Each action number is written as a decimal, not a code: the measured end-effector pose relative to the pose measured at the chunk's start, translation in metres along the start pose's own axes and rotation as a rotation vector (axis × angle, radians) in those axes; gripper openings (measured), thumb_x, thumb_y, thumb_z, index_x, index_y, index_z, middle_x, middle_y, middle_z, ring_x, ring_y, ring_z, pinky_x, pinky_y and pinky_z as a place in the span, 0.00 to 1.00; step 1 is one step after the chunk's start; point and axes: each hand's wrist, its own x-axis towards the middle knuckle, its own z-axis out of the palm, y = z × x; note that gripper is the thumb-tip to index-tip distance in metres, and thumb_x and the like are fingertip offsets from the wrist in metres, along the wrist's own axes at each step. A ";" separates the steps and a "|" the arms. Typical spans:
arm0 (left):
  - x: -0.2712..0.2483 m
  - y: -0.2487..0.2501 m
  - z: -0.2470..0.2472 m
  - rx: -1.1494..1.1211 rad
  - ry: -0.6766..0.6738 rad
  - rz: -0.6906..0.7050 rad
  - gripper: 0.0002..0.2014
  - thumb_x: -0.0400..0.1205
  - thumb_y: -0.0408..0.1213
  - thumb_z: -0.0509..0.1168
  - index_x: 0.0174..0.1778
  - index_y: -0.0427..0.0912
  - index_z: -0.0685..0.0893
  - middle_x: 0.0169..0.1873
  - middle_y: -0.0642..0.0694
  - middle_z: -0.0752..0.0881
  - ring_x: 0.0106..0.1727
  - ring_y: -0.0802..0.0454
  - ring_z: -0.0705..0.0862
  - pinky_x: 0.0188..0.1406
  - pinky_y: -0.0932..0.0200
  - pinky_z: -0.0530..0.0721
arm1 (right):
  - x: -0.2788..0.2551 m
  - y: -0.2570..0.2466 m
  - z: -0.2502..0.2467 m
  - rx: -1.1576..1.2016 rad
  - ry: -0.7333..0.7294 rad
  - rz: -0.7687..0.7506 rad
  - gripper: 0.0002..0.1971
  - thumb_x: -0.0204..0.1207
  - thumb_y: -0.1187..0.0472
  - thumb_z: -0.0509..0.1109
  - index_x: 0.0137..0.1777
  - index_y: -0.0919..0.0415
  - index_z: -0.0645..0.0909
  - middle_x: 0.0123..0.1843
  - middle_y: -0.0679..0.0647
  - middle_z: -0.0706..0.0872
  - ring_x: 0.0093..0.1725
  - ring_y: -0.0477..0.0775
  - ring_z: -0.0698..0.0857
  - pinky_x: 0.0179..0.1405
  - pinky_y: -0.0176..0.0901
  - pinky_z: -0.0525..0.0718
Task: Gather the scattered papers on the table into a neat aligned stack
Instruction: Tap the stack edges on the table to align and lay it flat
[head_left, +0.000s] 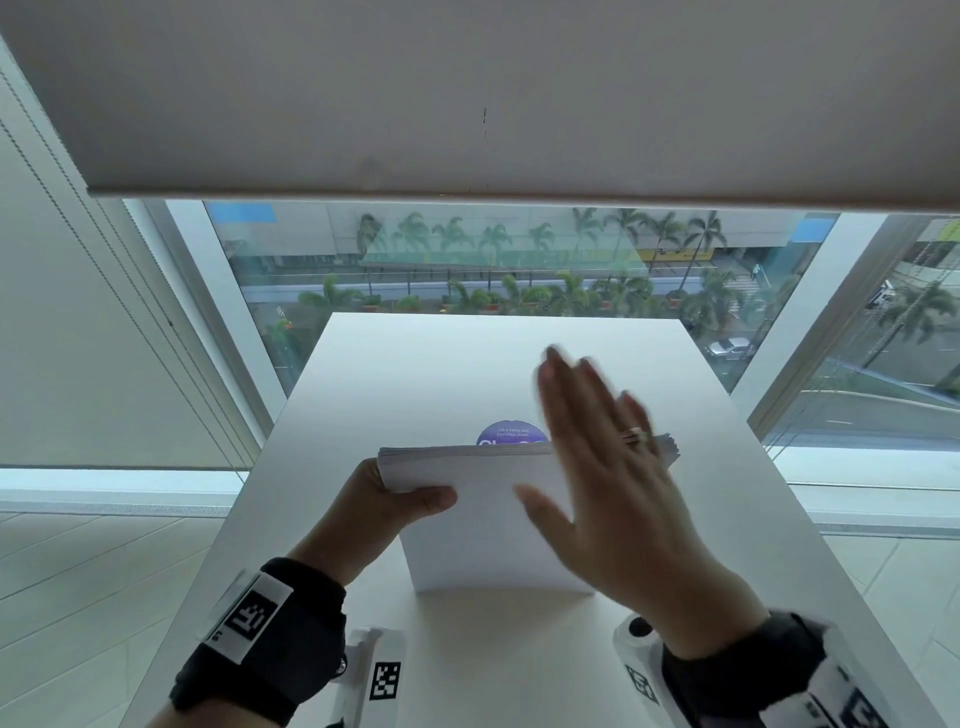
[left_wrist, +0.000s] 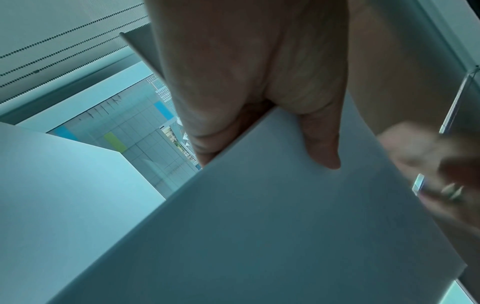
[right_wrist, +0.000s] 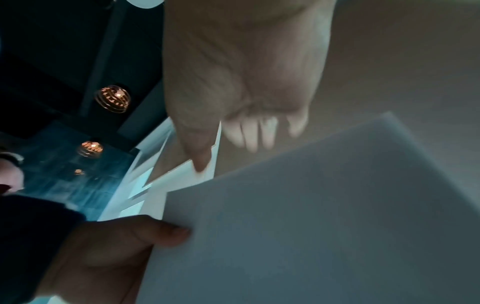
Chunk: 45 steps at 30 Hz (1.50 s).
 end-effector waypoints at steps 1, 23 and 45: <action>0.000 0.000 0.000 -0.001 -0.007 0.001 0.15 0.60 0.30 0.73 0.34 0.58 0.93 0.34 0.57 0.93 0.39 0.63 0.88 0.45 0.66 0.86 | 0.000 -0.004 0.003 -0.030 -0.097 -0.047 0.39 0.67 0.46 0.61 0.79 0.60 0.60 0.78 0.55 0.72 0.76 0.56 0.73 0.73 0.52 0.62; -0.002 -0.015 -0.003 0.036 0.039 -0.057 0.11 0.71 0.24 0.74 0.35 0.47 0.91 0.33 0.54 0.92 0.38 0.63 0.88 0.41 0.71 0.85 | 0.015 0.011 0.002 -0.142 -0.163 0.105 0.08 0.57 0.49 0.73 0.29 0.53 0.81 0.23 0.52 0.84 0.24 0.55 0.86 0.39 0.46 0.85; 0.000 -0.034 0.004 0.058 0.175 0.068 0.12 0.66 0.37 0.67 0.45 0.46 0.85 0.35 0.58 0.92 0.39 0.63 0.87 0.41 0.72 0.85 | -0.043 0.062 0.070 1.191 0.063 0.832 0.16 0.75 0.80 0.63 0.45 0.58 0.82 0.39 0.49 0.90 0.37 0.40 0.86 0.41 0.39 0.81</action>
